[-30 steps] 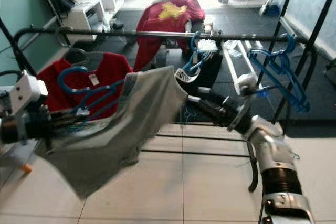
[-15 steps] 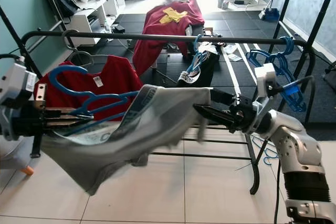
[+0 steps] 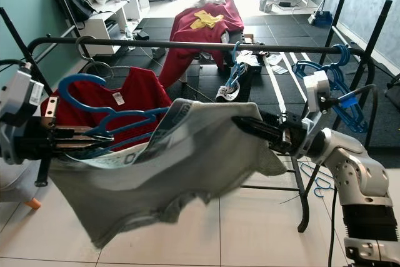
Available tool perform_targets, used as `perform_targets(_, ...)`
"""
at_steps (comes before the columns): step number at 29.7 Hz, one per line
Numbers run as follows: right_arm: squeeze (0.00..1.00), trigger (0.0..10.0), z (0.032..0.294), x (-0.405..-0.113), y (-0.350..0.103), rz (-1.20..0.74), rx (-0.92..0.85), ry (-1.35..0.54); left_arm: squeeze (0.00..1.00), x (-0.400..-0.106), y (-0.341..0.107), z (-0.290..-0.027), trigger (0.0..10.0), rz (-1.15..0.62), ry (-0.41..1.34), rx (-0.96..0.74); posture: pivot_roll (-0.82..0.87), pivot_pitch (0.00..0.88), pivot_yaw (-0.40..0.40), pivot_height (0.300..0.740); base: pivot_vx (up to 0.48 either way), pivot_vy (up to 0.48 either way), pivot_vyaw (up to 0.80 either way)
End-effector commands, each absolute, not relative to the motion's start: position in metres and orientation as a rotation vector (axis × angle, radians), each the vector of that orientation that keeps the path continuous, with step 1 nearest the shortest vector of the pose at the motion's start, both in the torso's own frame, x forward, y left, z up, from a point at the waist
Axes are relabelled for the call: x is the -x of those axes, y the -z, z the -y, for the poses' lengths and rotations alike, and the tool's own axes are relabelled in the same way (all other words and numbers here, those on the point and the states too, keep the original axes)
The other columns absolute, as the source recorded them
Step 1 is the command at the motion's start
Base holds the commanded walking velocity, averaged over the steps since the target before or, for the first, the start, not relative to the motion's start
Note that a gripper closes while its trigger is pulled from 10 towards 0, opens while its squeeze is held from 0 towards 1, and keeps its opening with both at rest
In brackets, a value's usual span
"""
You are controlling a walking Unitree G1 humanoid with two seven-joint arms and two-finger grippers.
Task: Hang hanger
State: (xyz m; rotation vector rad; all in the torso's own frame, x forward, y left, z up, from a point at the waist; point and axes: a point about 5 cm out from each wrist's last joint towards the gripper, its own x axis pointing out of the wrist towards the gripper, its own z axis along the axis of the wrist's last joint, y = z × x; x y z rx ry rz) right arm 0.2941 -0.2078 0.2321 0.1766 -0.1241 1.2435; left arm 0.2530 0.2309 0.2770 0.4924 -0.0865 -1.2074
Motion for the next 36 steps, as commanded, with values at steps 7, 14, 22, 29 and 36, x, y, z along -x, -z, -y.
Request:
perform_targets(7,0.0,0.0,0.209,-0.292,-0.23,0.093,-0.17,-1.232,0.0,-0.254,-0.279,-0.241,10.0,0.065,1.169,-0.499,-0.06,0.0,0.03,0.74,0.0,0.0,0.0)
perform_targets(14,0.0,0.0,0.22,-0.31,-0.239,0.167,-0.179,-1.053,0.0,-0.255,-0.26,-0.265,10.0,-0.089,1.094,-0.586,-0.06,0.0,0.036,0.74,0.0,0.0,0.0)
perform_targets(22,0.0,0.0,0.246,-0.33,-0.248,0.213,-0.188,-0.78,0.0,-0.253,-0.237,-0.297,10.0,-0.271,0.982,-0.669,-0.05,0.0,0.029,0.74,0.0,0.0,0.0)
perform_targets(29,0.0,0.0,0.247,-0.335,-0.214,-0.017,-0.065,-0.709,0.0,-0.259,-0.264,-0.298,10.0,-0.039,0.912,-0.553,-0.06,0.0,0.029,0.74,0.0,0.0,0.0)
perform_targets(36,0.0,0.0,0.214,-0.329,-0.175,-0.197,-0.033,-0.785,0.0,-0.256,-0.301,-0.274,10.0,0.323,0.976,-0.311,-0.06,0.0,0.031,0.74,0.0,0.0,0.0)
